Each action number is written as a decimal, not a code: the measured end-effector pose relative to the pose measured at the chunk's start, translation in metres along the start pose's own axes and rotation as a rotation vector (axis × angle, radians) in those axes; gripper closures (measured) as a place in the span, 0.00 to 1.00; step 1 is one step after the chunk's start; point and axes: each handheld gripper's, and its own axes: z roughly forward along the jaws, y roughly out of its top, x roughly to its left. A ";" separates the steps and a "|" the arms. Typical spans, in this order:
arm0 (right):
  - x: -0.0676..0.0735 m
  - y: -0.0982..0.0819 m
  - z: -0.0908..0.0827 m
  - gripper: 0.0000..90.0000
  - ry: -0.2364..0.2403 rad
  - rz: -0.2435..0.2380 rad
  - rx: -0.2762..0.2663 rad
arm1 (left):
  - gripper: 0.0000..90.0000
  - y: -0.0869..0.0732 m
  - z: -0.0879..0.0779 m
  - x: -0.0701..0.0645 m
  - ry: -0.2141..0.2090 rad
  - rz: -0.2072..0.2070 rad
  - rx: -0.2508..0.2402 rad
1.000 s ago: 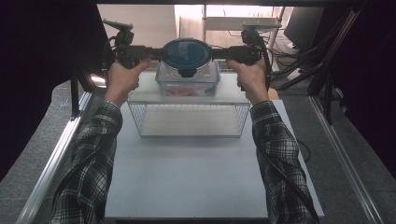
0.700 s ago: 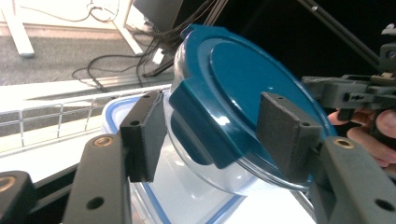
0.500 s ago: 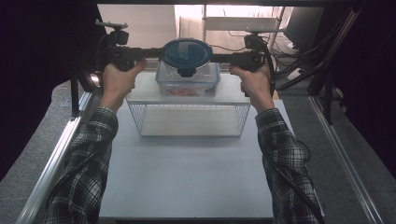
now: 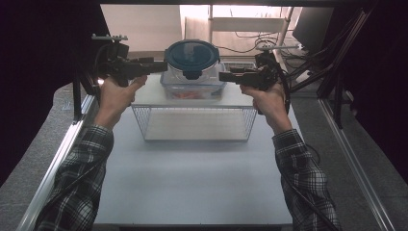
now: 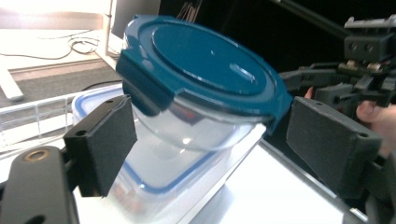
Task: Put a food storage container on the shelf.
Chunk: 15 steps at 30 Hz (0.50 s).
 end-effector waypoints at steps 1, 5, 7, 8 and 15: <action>0.001 -0.003 -0.001 0.30 -0.001 -0.013 -0.002 | 0.14 -0.002 -0.001 -0.002 0.004 0.007 0.006; 0.003 -0.008 -0.001 0.29 0.000 -0.025 0.004 | 0.13 -0.012 -0.002 -0.007 0.016 0.054 0.024; 0.005 -0.013 0.000 0.27 -0.011 -0.045 0.013 | 0.12 -0.020 -0.001 -0.009 0.017 0.073 0.038; 0.005 -0.013 0.000 0.27 -0.011 -0.045 0.013 | 0.11 -0.020 -0.001 -0.009 0.017 0.073 0.038; 0.014 -0.036 -0.003 0.20 -0.003 -0.074 0.022 | 0.07 -0.052 0.000 -0.021 0.021 0.133 0.062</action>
